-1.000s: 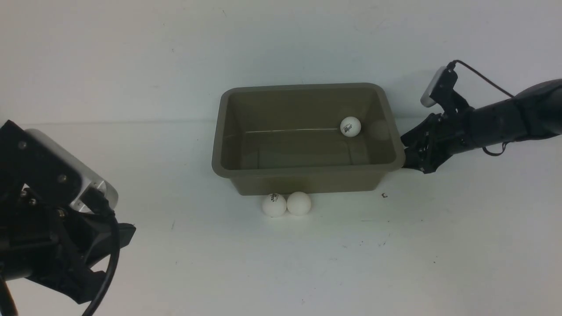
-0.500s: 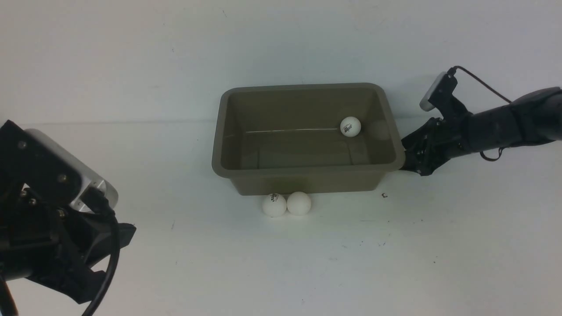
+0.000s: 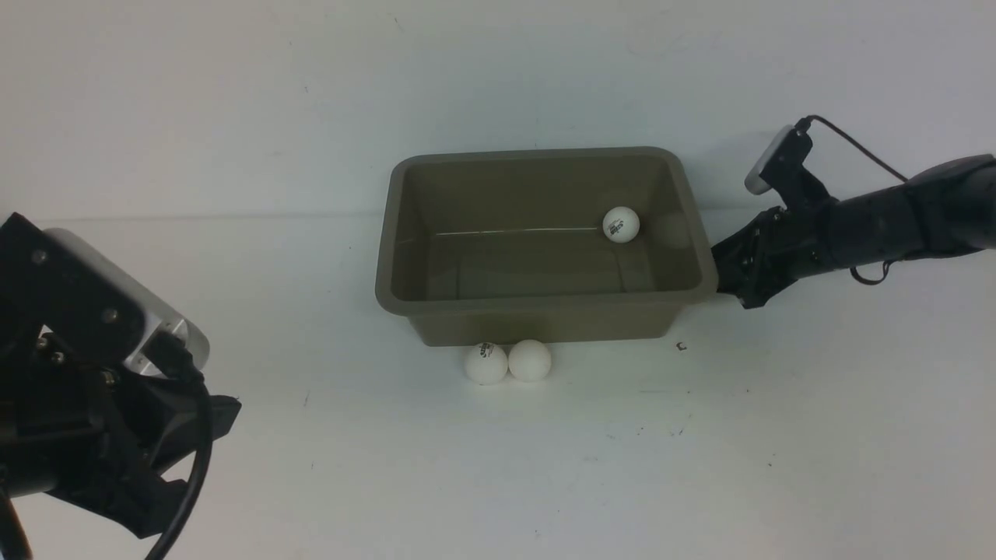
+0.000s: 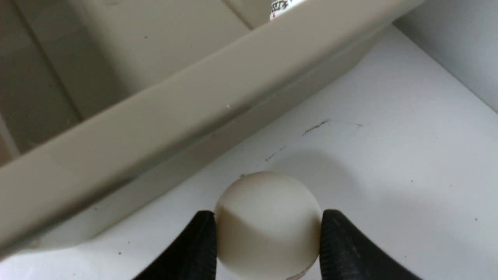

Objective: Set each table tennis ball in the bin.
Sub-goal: Use the right arm to clamp the table tennis ball closest to it, then use the right arm to put the table tennis ball into the box

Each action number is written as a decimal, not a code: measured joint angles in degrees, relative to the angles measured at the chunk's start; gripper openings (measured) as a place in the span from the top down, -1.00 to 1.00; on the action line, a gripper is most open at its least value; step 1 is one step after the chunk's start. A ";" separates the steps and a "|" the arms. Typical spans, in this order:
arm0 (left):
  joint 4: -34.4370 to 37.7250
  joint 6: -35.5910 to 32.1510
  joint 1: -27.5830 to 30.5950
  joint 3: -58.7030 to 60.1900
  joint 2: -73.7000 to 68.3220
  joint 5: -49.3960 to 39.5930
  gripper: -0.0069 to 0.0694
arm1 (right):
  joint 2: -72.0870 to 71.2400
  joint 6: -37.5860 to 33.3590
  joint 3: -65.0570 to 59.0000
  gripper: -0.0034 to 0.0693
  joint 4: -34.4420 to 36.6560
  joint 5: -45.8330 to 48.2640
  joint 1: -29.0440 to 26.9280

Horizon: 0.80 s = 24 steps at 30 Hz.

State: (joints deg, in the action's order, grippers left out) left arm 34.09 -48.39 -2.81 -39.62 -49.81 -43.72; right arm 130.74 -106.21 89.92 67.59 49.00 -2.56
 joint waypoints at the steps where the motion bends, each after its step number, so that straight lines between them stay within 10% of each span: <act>1: 0.00 0.00 0.00 0.00 0.00 0.00 0.19 | 0.00 0.00 0.00 0.05 0.27 -0.49 0.00; 11: 0.00 0.00 0.00 0.00 0.00 -0.07 0.19 | -2.95 0.06 0.00 0.05 4.46 -3.80 -3.14; 24: 0.00 0.00 0.00 0.00 0.00 -0.07 0.19 | -12.70 4.36 0.02 0.05 6.63 17.91 -3.12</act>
State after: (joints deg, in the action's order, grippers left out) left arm 34.09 -48.39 -2.81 -39.62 -49.81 -43.79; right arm 118.04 -101.84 89.93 74.21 66.92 -5.67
